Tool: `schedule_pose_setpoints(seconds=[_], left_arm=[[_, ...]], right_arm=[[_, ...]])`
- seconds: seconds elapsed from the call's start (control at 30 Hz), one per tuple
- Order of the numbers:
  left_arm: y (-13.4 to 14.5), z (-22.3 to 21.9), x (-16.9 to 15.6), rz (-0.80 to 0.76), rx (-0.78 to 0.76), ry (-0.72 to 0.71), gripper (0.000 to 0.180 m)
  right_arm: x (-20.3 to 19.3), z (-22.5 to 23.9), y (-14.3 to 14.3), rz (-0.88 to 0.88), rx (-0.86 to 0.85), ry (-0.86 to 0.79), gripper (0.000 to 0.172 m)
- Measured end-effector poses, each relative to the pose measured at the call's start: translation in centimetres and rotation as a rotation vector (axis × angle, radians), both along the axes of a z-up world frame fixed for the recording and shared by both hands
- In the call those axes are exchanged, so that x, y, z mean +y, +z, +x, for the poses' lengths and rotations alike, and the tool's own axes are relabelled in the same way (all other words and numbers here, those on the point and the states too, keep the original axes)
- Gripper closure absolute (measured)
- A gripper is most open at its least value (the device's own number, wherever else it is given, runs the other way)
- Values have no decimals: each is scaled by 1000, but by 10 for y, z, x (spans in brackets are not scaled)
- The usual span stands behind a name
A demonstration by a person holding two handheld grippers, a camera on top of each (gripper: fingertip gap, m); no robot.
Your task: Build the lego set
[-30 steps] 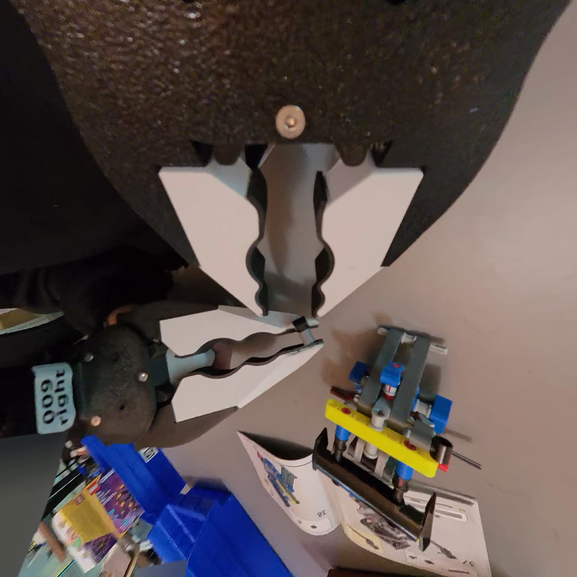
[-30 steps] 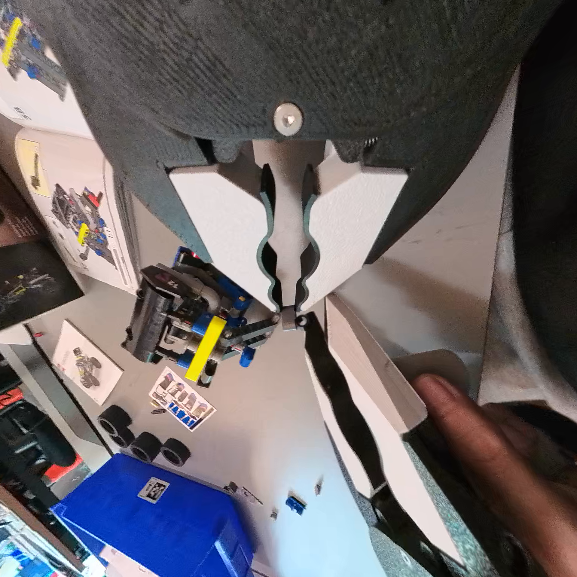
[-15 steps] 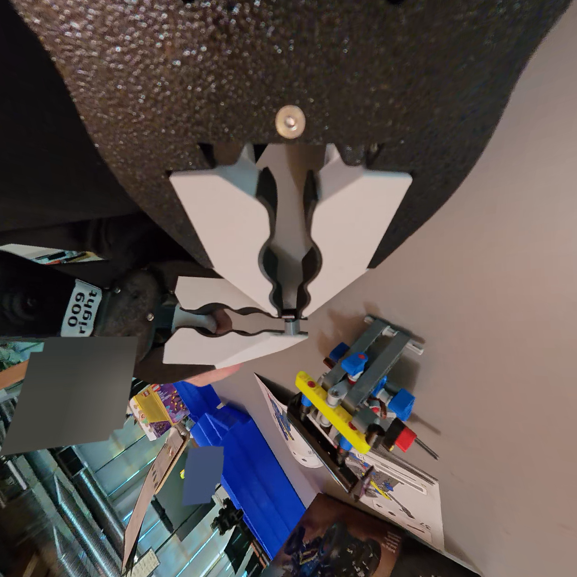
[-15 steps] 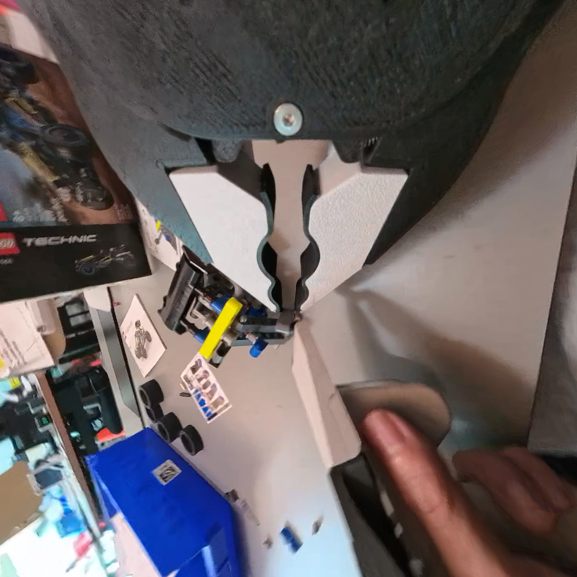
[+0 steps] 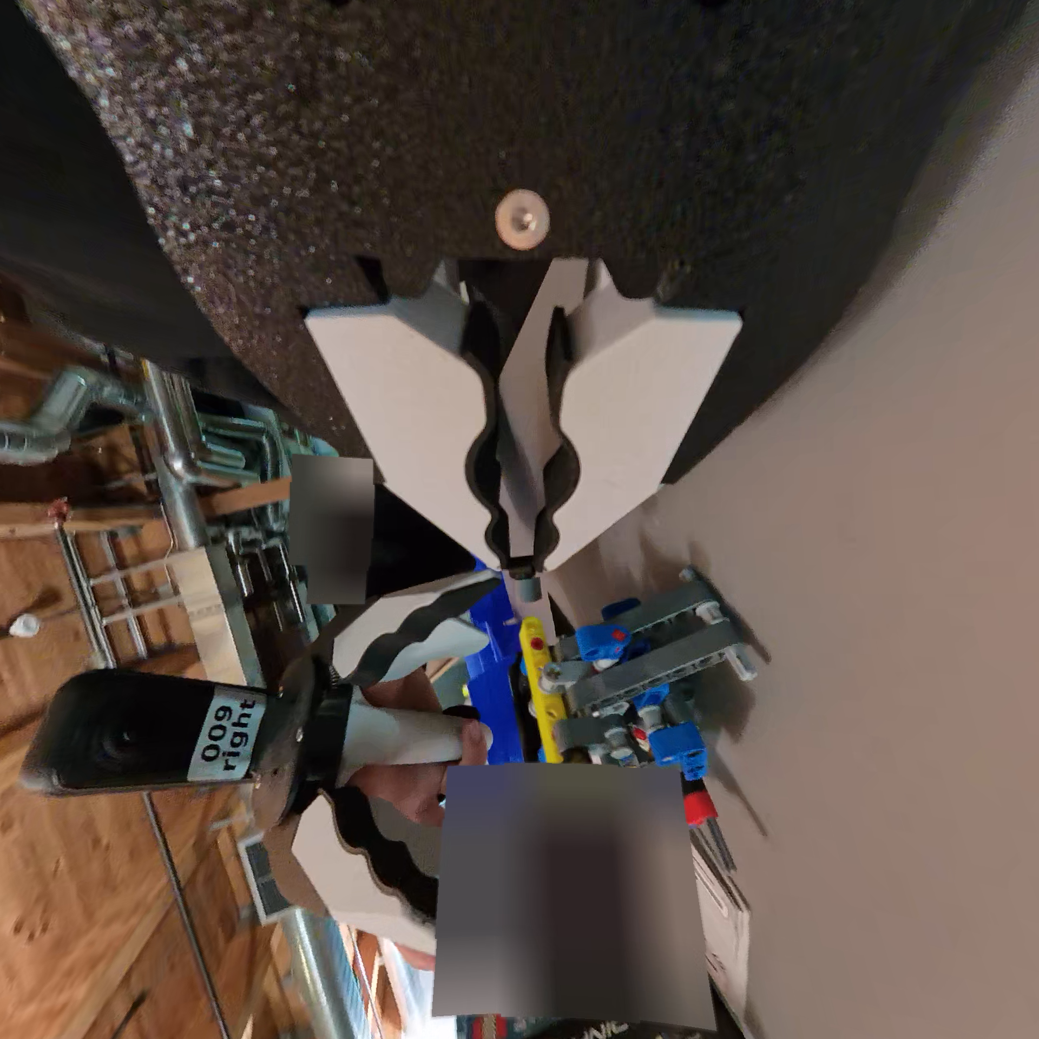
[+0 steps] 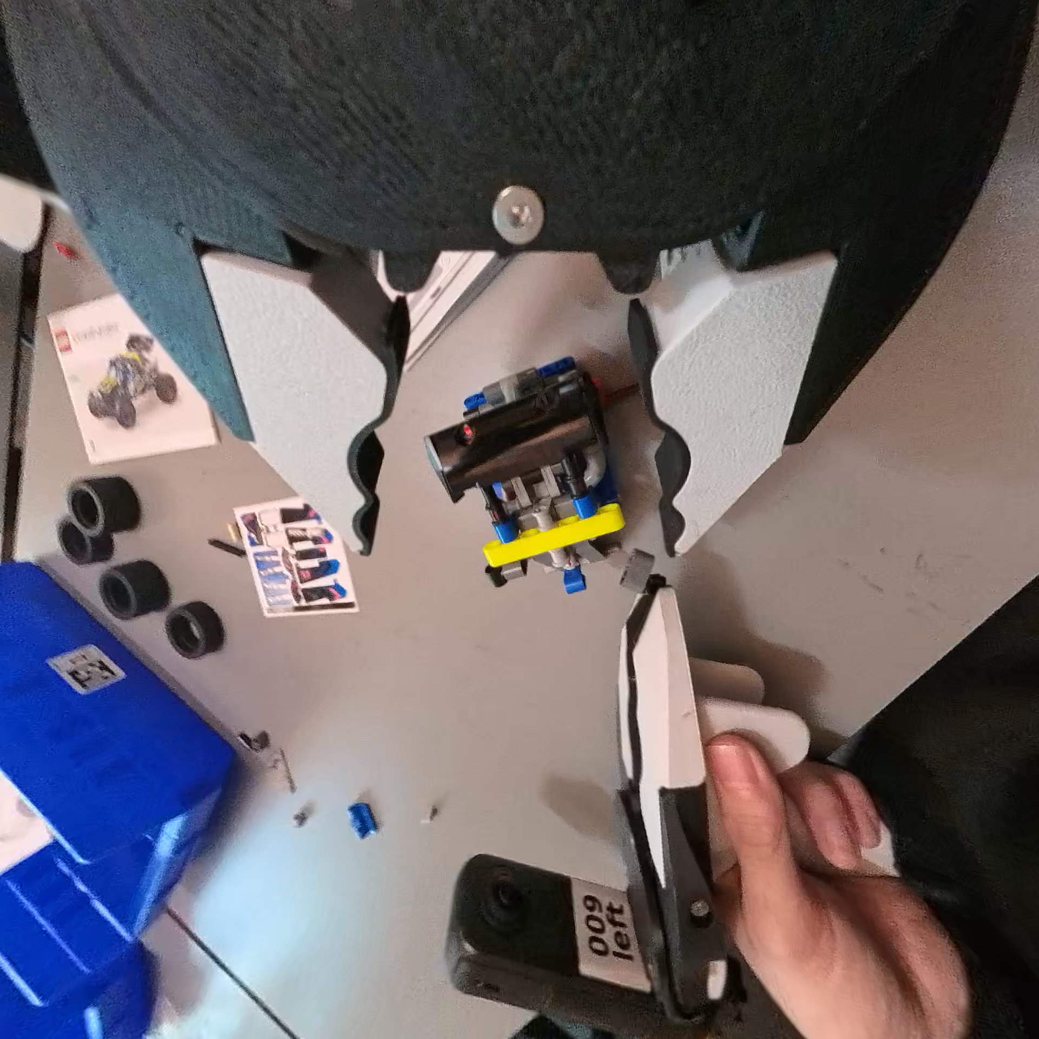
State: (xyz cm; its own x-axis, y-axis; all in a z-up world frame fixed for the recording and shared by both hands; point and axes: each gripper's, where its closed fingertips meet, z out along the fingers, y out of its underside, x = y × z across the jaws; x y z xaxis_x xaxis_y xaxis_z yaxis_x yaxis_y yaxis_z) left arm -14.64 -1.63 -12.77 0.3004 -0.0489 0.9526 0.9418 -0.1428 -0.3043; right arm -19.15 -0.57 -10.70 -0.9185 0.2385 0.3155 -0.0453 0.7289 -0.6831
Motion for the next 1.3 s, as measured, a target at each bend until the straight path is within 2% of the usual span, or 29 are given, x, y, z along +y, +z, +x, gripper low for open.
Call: schedule_pose_setpoints(seconds=[0.2, 0.4, 0.57, 0.9, 1.1, 1.3], left_arm=[[-2, -8, 4, -8, -55, 140, 174], [-4, -9, 11, 0, -93, 210, 175], [-6, -16, 11, -12, -81, 268, 175], [-5, -19, 12, -2, -86, 309, 175], [-4, -18, 12, 11, -115, 279, 175], [-5, -26, 4, -7, -96, 246, 175]], right_arm=[[-7, -4, -27, -20, -133, 25, 66], [1, -7, -37, 7, -143, 1, 90], [5, -7, -38, -28, -160, -25, 95], [5, -4, -37, -34, -174, -59, 105], [2, 2, -38, 4, -160, -97, 107], [9, 0, -35, -47, -163, -144, 114]])
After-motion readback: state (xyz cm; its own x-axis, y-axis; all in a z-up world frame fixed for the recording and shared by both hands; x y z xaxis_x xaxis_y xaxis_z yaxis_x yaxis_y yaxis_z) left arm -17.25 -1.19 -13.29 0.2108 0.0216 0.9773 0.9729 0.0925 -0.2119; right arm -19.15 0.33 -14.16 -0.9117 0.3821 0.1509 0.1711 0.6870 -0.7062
